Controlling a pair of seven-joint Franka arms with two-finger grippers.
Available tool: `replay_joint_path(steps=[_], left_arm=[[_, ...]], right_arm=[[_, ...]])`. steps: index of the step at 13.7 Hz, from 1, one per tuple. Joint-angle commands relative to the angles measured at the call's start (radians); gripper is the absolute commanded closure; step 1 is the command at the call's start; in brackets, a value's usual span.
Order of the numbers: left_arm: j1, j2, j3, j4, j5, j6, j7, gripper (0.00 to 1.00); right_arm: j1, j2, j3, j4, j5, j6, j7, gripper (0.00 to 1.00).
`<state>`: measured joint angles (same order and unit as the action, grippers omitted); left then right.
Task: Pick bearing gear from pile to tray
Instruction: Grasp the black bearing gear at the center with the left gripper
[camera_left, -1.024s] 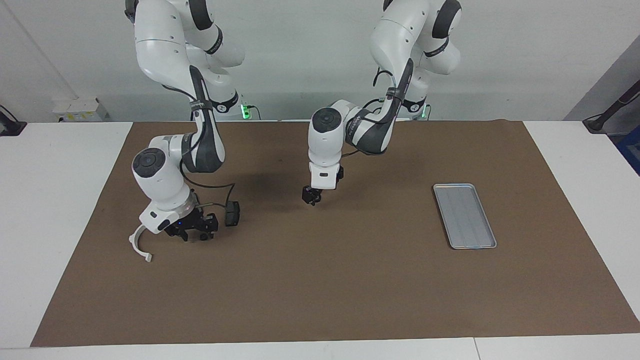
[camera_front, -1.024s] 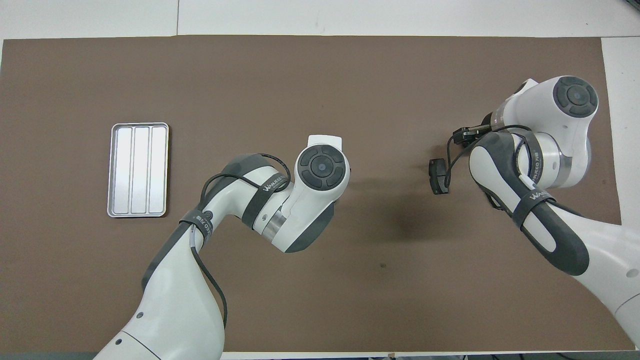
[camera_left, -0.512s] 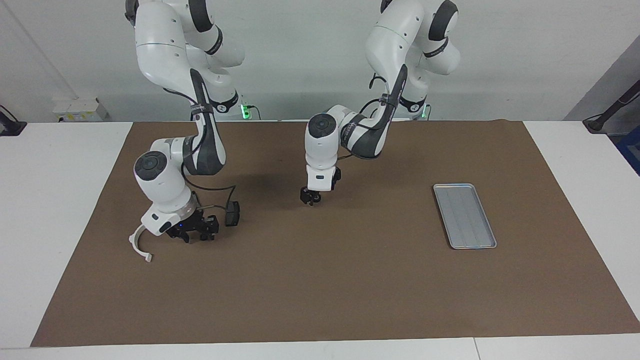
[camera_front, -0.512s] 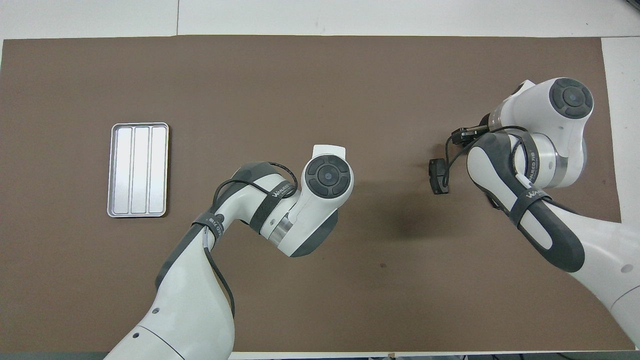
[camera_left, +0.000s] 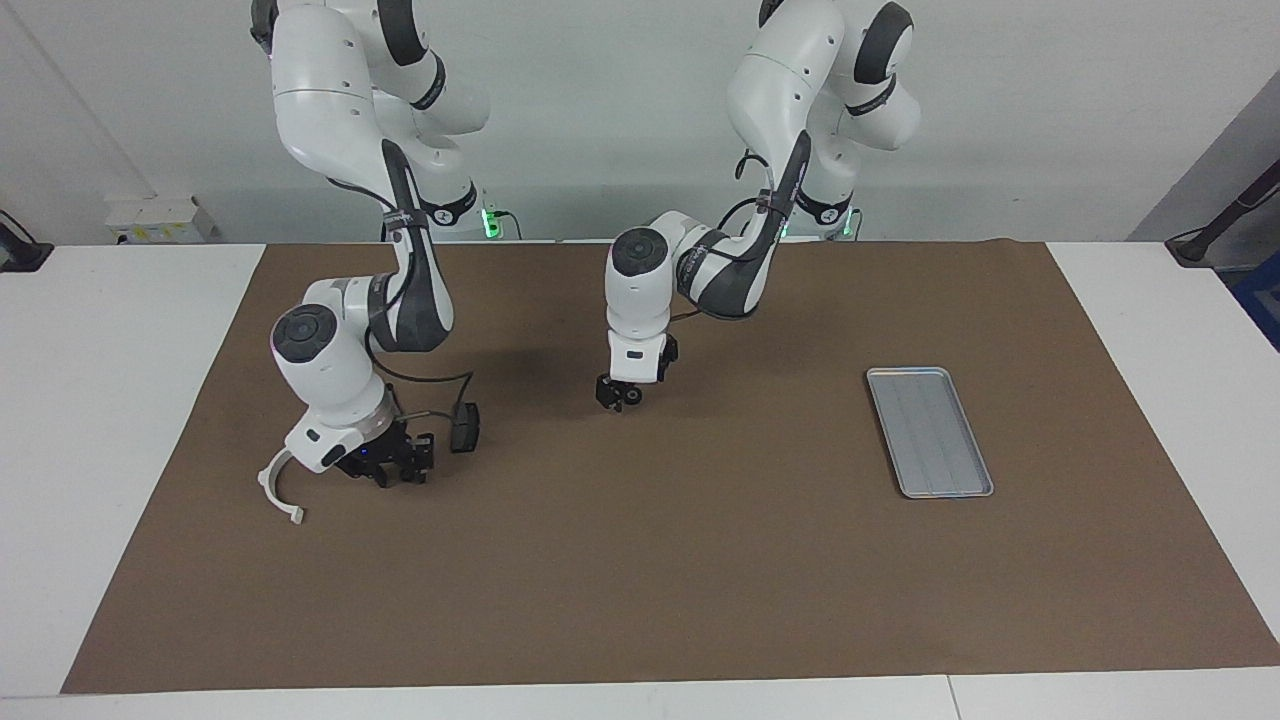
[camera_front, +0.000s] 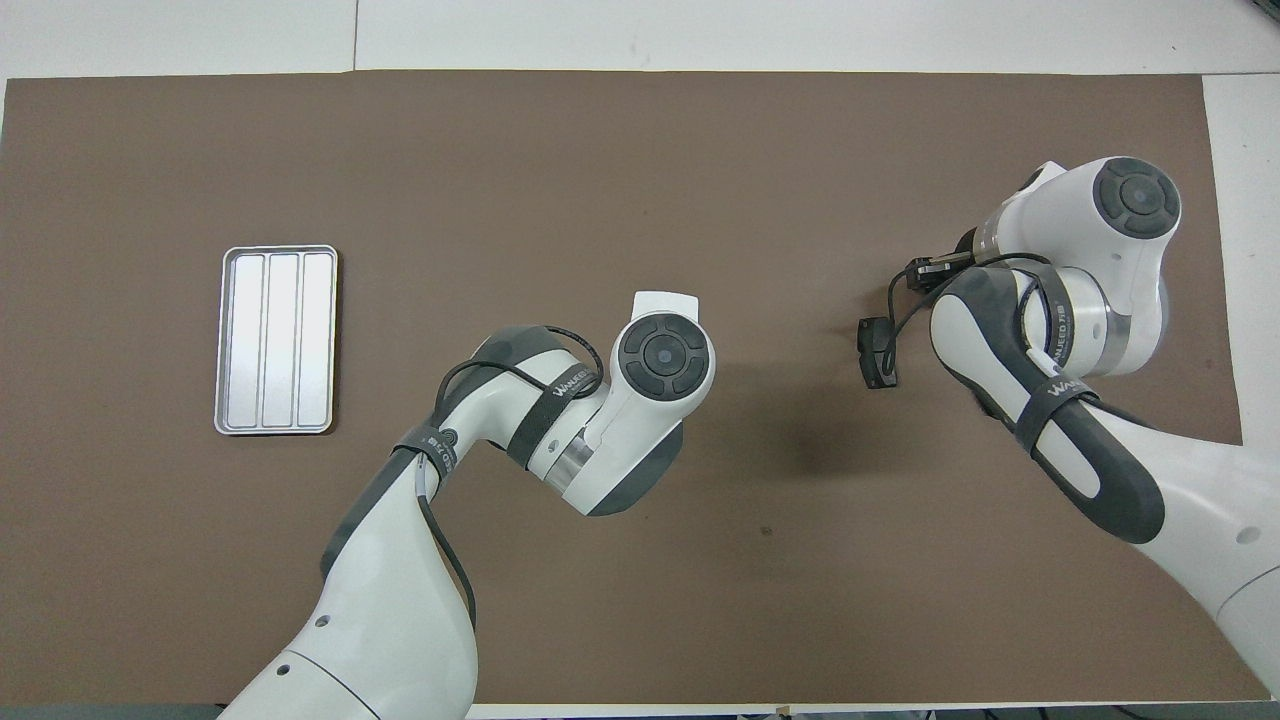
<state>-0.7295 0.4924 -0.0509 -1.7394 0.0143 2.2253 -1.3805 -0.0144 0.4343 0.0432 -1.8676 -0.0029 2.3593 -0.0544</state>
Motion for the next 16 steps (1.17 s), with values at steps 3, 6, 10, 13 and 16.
replay_joint_path(steps=[3,6,10,13,16], left_arm=[[-0.028,0.018,0.020,0.012,0.019,0.016,-0.032,0.13],[-0.028,0.018,0.020,0.012,0.019,0.020,-0.032,0.21],[-0.027,0.018,0.020,0.011,0.021,0.027,-0.032,0.61],[-0.027,0.018,0.022,0.001,0.039,0.025,-0.035,1.00],[-0.025,0.015,0.026,0.007,0.053,-0.016,-0.037,1.00]], right_arm=[[0.007,0.000,0.003,-0.011,0.020,0.009,-0.036,0.38],[0.007,0.000,0.003,-0.019,0.020,0.011,-0.038,0.47],[0.005,0.001,0.003,-0.019,0.020,0.006,-0.059,0.85],[0.001,0.003,0.003,-0.012,0.020,0.005,-0.076,1.00],[-0.004,0.001,0.003,0.019,0.018,-0.009,-0.084,1.00]])
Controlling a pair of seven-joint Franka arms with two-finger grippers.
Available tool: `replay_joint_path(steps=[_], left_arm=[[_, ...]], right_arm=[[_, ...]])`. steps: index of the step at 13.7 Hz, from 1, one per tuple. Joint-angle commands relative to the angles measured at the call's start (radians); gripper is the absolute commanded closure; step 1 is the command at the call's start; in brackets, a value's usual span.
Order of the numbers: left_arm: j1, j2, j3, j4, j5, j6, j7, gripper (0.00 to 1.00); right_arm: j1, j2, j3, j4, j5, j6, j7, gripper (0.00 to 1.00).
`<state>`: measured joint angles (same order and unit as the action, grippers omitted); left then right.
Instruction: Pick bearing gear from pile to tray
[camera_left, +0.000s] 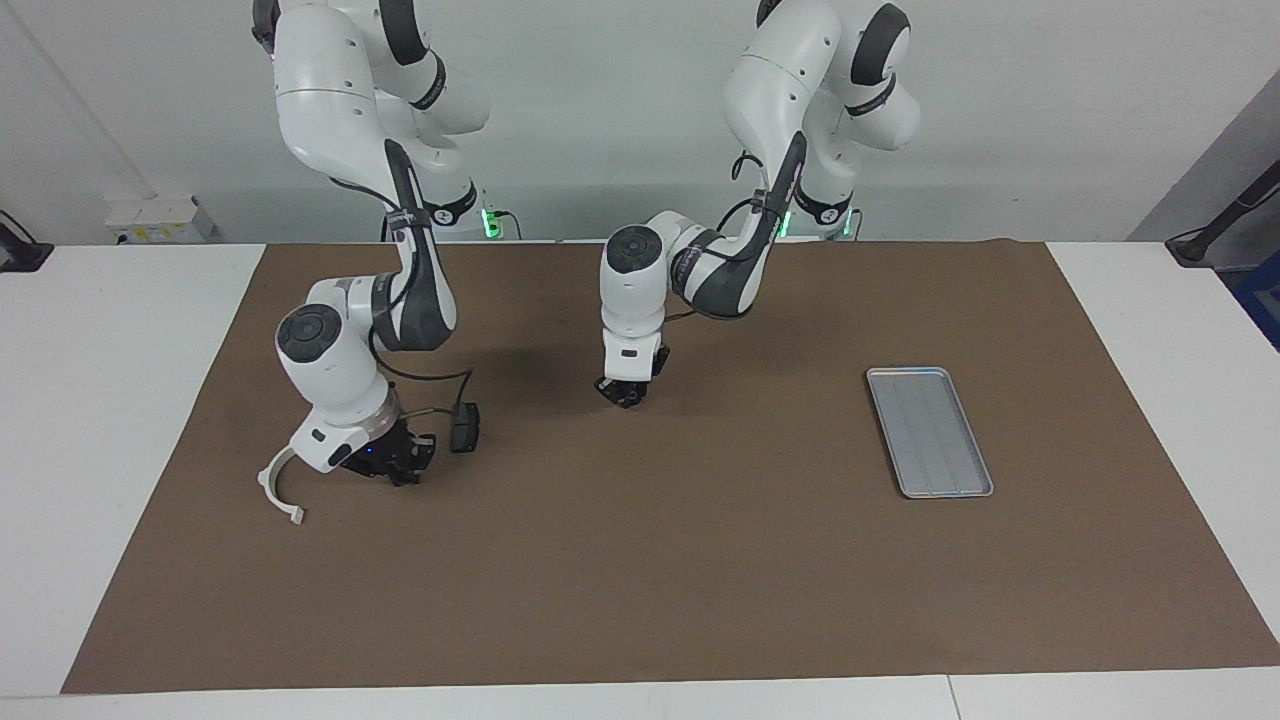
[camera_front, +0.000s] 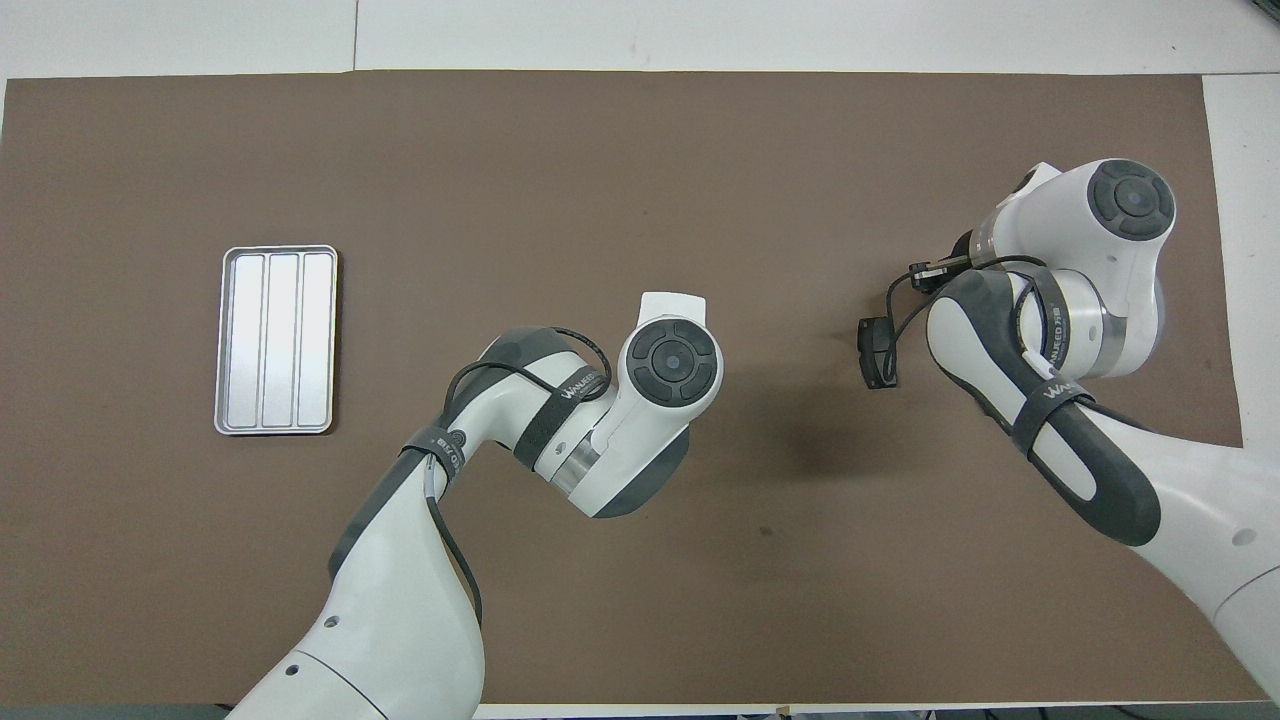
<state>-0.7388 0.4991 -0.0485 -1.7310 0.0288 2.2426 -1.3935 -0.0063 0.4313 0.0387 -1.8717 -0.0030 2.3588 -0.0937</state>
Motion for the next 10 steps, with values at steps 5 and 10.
replay_joint_path(steps=[5,10], left_arm=[[0.074,-0.117,0.064,-0.009,0.042,-0.152,0.086,1.00],[0.303,-0.283,0.061,-0.113,0.033,-0.215,0.523,1.00]], right_arm=[[-0.009,0.003,0.009,0.158,0.018,-0.128,-0.043,1.00],[0.044,-0.043,0.076,0.192,0.021,-0.196,0.167,1.00]])
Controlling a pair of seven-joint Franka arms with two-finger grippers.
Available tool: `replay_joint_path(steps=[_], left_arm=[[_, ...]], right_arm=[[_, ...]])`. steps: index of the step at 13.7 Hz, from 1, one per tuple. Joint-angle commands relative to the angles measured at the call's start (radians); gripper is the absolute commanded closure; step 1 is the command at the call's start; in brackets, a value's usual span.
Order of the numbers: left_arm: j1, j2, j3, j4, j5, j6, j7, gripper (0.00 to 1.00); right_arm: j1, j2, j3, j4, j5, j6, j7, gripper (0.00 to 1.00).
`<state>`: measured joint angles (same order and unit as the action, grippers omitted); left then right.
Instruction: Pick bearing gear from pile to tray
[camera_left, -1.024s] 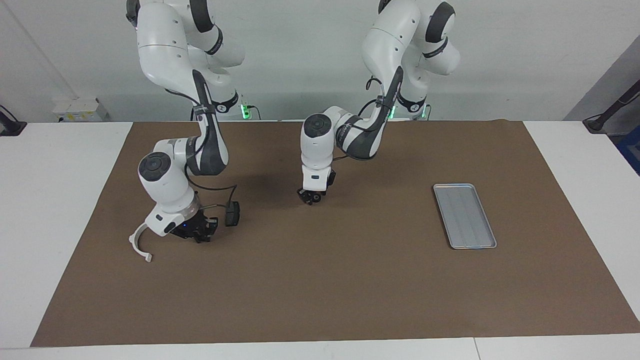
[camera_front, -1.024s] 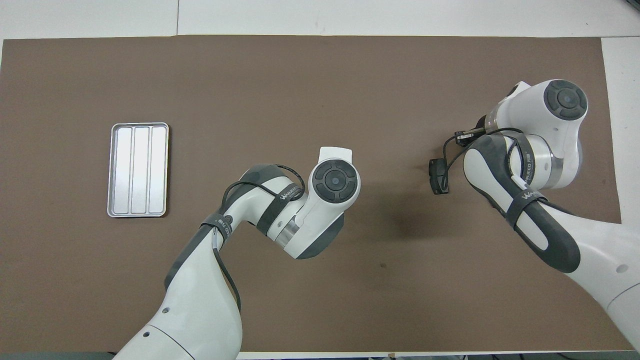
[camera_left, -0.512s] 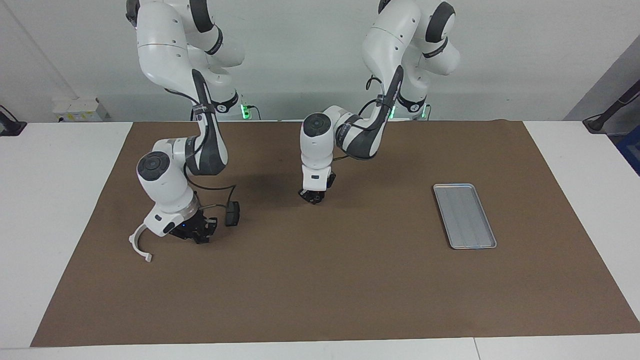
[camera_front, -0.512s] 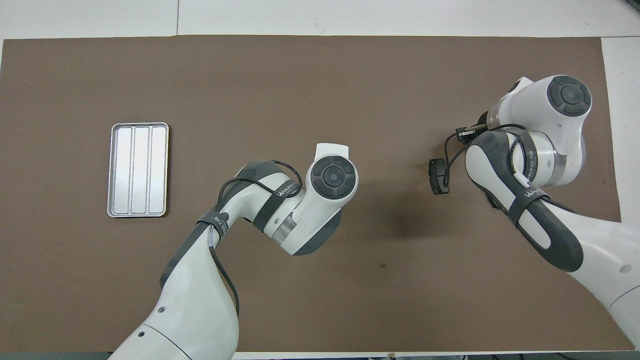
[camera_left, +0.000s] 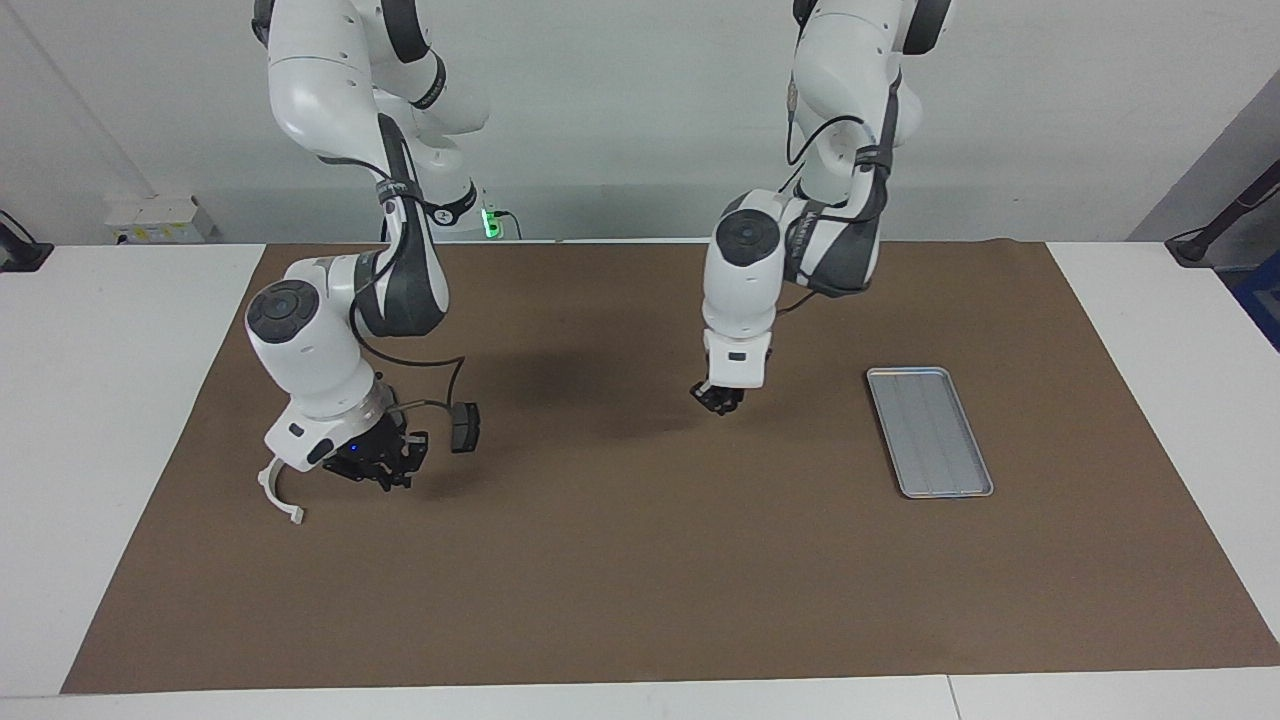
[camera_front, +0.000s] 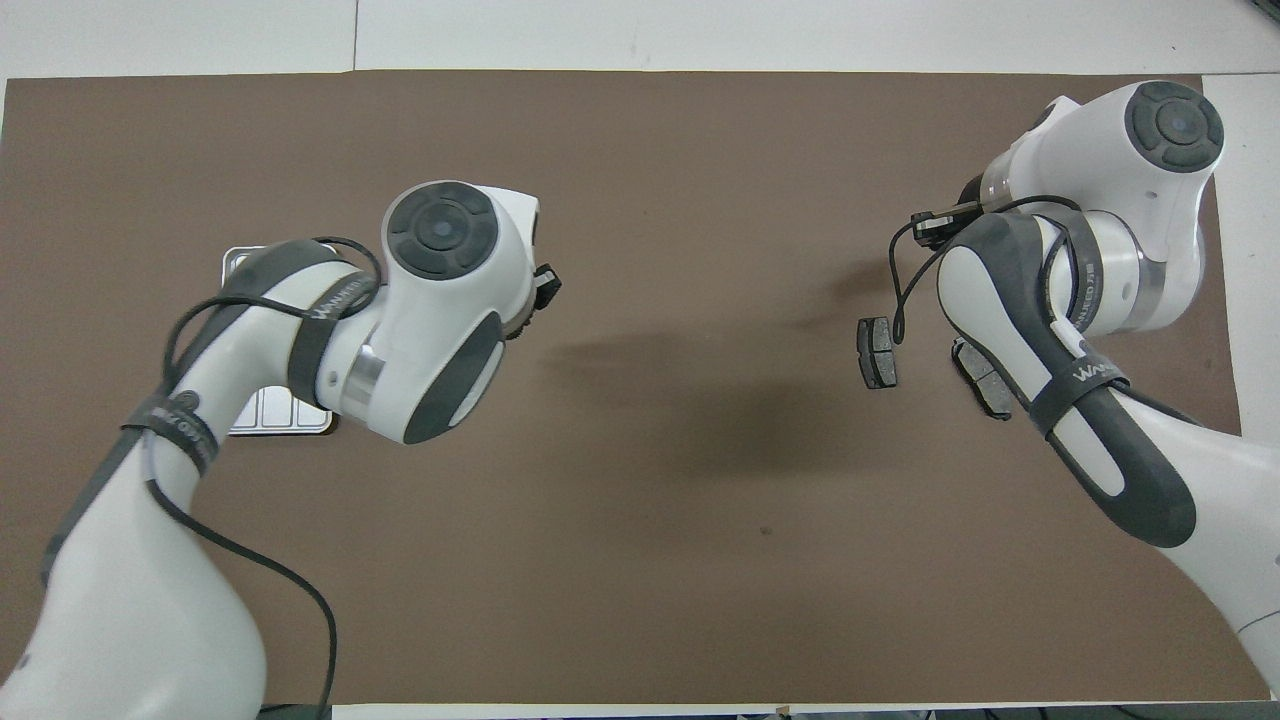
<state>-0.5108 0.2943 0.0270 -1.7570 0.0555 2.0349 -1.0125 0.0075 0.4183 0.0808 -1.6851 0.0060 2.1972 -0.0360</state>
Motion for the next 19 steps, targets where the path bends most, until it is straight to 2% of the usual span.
replay_joint_path(steps=[1,4,7,9,11,17,19], left_arm=[[0.124,-0.081,-0.015,-0.097,0.006,-0.010,0.231,1.00],[0.271,-0.087,-0.016,-0.114,0.004,-0.001,0.522,1.00],[0.397,-0.089,-0.016,-0.130,-0.016,0.013,0.805,1.00],[0.426,-0.101,-0.015,-0.165,-0.016,0.045,0.896,1.00],[0.436,-0.132,-0.015,-0.260,-0.016,0.132,0.908,1.00],[0.456,-0.159,-0.016,-0.352,-0.019,0.157,0.992,1.00],[0.498,-0.155,-0.016,-0.393,-0.078,0.230,1.037,1.00]], right_arm=[[0.076,-0.041,0.040,0.015,0.011,-0.045,0.175,1.00],[0.228,-0.044,0.039,0.059,-0.004,-0.114,0.379,1.00],[0.380,-0.064,0.039,0.027,-0.006,-0.122,0.580,1.00],[0.443,-0.058,0.040,0.004,-0.006,-0.108,0.659,1.00],[0.500,-0.032,0.040,-0.010,-0.006,-0.082,0.717,1.00],[0.529,0.031,0.040,-0.051,-0.006,0.045,0.748,1.00],[0.529,0.042,0.040,-0.079,-0.006,0.100,0.746,1.00]])
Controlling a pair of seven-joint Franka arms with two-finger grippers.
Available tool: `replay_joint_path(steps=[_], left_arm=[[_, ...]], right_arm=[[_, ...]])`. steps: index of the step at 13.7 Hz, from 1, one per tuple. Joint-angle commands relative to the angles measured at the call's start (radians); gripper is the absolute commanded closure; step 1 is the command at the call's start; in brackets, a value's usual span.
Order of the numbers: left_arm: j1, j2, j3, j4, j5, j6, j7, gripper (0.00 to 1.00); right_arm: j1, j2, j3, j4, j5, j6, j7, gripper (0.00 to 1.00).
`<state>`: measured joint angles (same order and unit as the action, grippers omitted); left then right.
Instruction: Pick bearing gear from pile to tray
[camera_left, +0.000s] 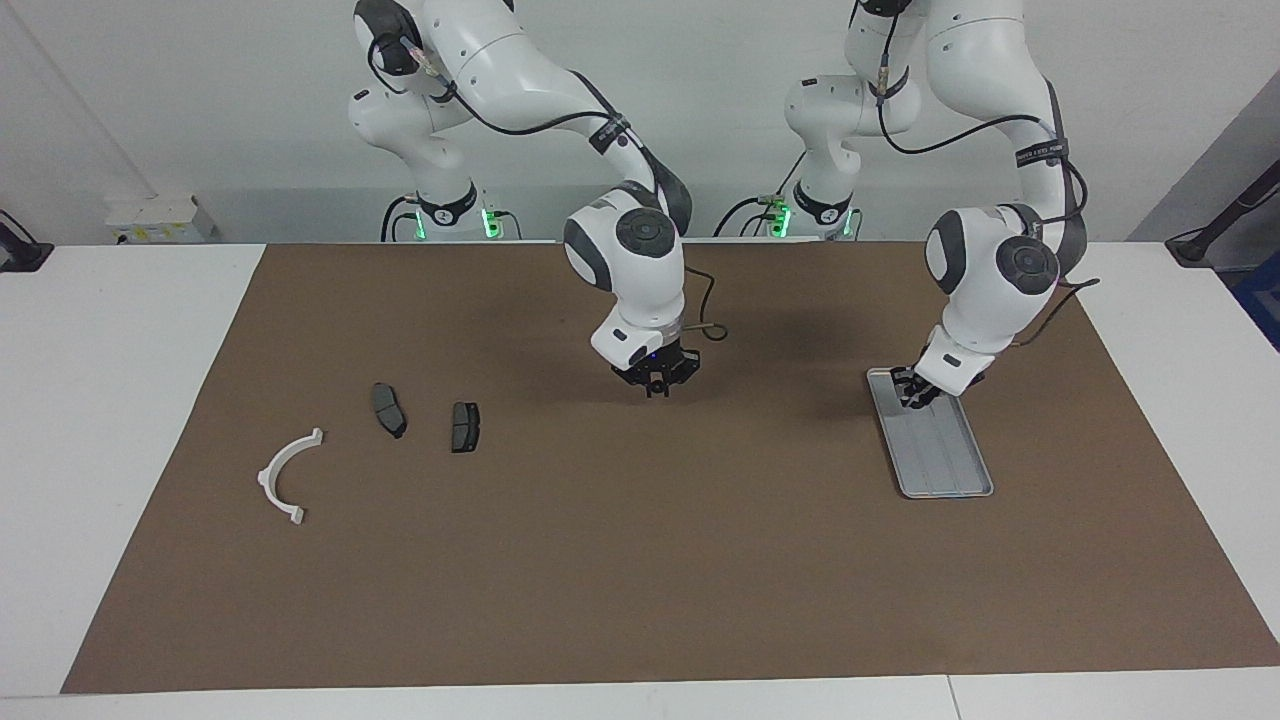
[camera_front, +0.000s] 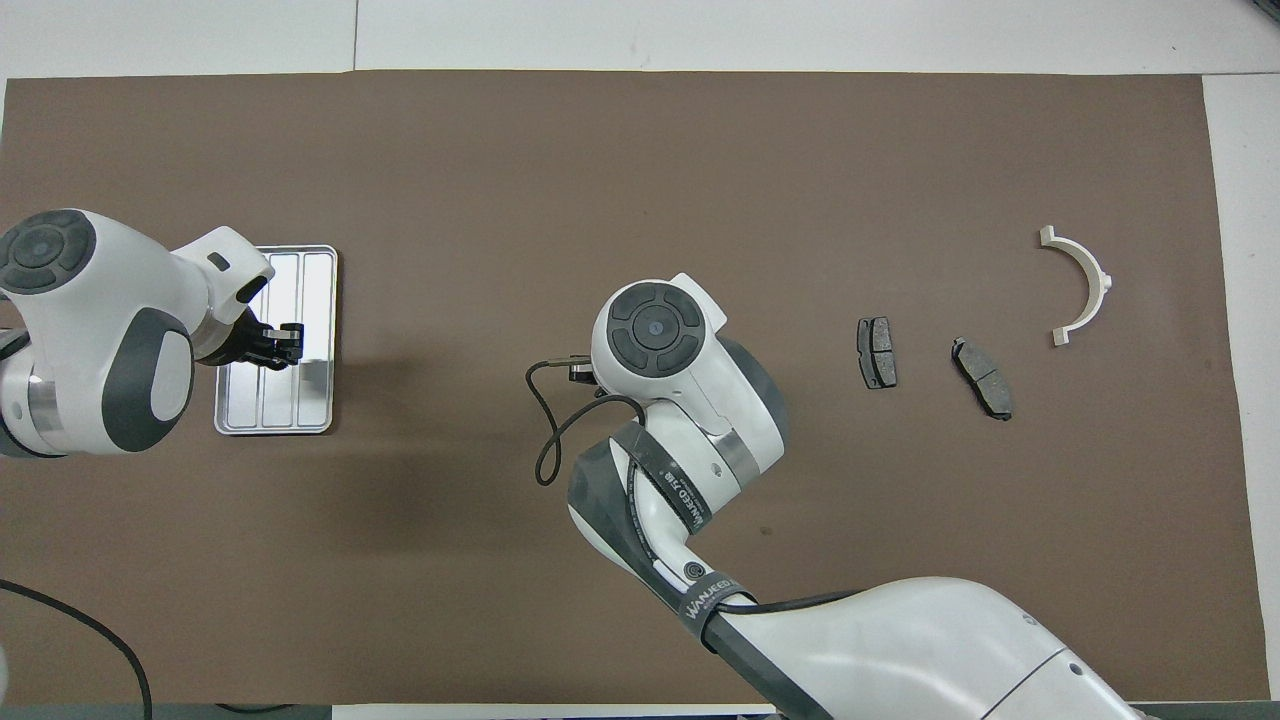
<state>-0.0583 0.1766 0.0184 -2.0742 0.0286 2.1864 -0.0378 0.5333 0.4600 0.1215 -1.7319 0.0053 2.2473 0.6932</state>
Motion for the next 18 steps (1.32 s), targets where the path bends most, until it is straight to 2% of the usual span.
replay_joint_path(steps=[1,6,8,9,10,11,12,13,14,15,16,18], left_arm=[[0.051,-0.040,-0.008,-0.095,-0.068,0.096,0.094,1.00],[0.038,-0.040,-0.006,-0.109,-0.073,0.113,0.076,1.00],[0.032,-0.046,-0.006,-0.157,-0.073,0.180,0.055,1.00],[0.031,-0.054,-0.006,-0.191,-0.073,0.219,0.061,1.00],[0.031,-0.054,-0.006,-0.207,-0.073,0.243,0.061,1.00],[0.029,-0.052,-0.006,-0.205,-0.073,0.243,0.056,1.00],[0.029,-0.052,-0.006,-0.205,-0.073,0.243,0.055,1.00],[0.029,-0.052,-0.006,-0.204,-0.073,0.242,0.056,0.97],[0.029,-0.051,-0.006,-0.199,-0.073,0.240,0.056,0.64],[0.029,-0.049,-0.006,-0.195,-0.073,0.237,0.052,0.10],[0.029,-0.046,-0.006,-0.178,-0.073,0.230,0.050,0.00],[0.029,-0.043,-0.008,-0.097,-0.073,0.131,0.047,0.00]], right_arm=[[0.004,0.005,0.000,-0.040,-0.005,0.063,0.017,1.00],[0.002,0.014,0.000,-0.080,-0.005,0.124,0.016,1.00],[0.002,0.016,0.000,-0.081,-0.005,0.124,0.016,1.00],[0.001,0.016,0.000,-0.083,-0.005,0.124,0.016,0.90],[-0.004,0.016,0.000,-0.080,-0.004,0.117,0.017,0.44],[-0.010,0.016,0.000,-0.069,-0.002,0.103,0.019,0.27],[-0.016,0.014,0.000,-0.055,0.004,0.089,0.017,0.20],[-0.022,0.006,-0.002,-0.028,0.010,0.060,0.016,0.20],[-0.032,-0.006,-0.002,0.001,0.016,0.022,0.022,0.20],[-0.044,-0.030,-0.014,0.036,0.015,-0.019,0.034,0.19],[-0.094,-0.050,-0.016,0.085,0.009,-0.076,0.023,0.19],[-0.177,-0.061,-0.014,0.203,0.005,-0.206,-0.059,0.19]])
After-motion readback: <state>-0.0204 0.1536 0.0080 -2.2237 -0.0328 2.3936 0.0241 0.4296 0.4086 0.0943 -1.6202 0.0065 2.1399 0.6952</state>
